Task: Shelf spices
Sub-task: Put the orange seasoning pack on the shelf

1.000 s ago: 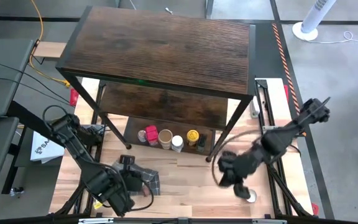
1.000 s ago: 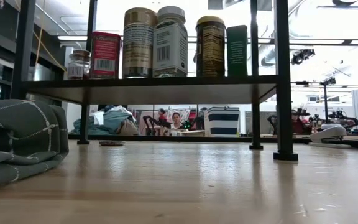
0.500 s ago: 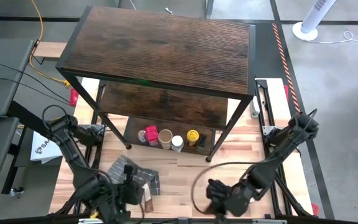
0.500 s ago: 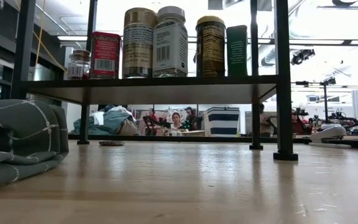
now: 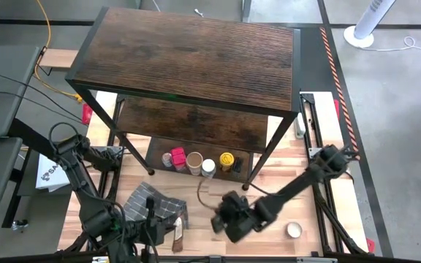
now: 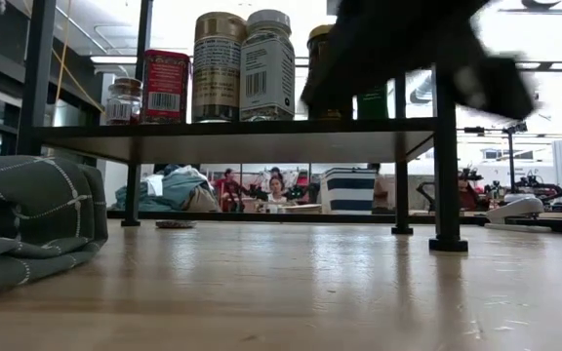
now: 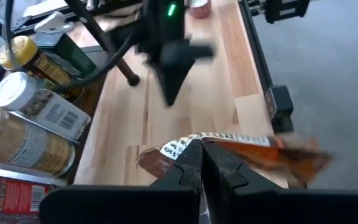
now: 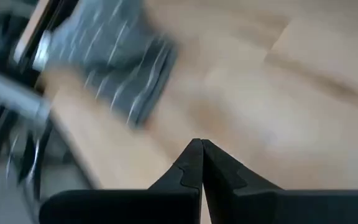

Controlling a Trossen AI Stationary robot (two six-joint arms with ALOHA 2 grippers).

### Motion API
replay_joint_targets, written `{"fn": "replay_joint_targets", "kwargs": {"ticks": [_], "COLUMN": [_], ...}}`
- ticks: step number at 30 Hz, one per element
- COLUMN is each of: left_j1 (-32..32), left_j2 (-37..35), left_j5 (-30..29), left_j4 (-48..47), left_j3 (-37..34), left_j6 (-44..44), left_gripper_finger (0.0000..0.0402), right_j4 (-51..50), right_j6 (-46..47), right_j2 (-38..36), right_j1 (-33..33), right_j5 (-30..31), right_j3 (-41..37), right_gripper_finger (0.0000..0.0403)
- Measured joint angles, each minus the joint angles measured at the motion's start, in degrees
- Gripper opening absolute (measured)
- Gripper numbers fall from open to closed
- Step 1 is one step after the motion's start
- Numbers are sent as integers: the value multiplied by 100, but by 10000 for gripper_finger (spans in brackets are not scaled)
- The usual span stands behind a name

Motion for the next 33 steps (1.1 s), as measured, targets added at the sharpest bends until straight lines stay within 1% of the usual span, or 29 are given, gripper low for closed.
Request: {"fn": "replay_joint_targets", "kwargs": {"ticks": [4, 13, 19, 30, 33], "left_j1": [0, 4, 2, 22, 28], "left_j2": [-5, -24, -24, -24, -24], "left_j5": [-231, -508, -735, -1044, -1148], "left_j4": [2, 3, 1, 1, 1], "left_j3": [0, 0, 0, 0, 0], "left_j6": [-36, -388, -508, -667, -700], "left_gripper_finger": [0, 0, 0, 0, 0], "right_j4": [-15, -75, -110, -295, -110], "right_j6": [514, 526, 525, -8, -558], "right_j2": [282, 332, 332, 332, 315], "right_j1": [-353, -948, -1221, -1475, -1497], "right_j5": [323, 402, 365, 264, -23], "right_j3": [2, 4, 6, 2, 0], "right_gripper_finger": [0, 0, 0, 0, 0]}}
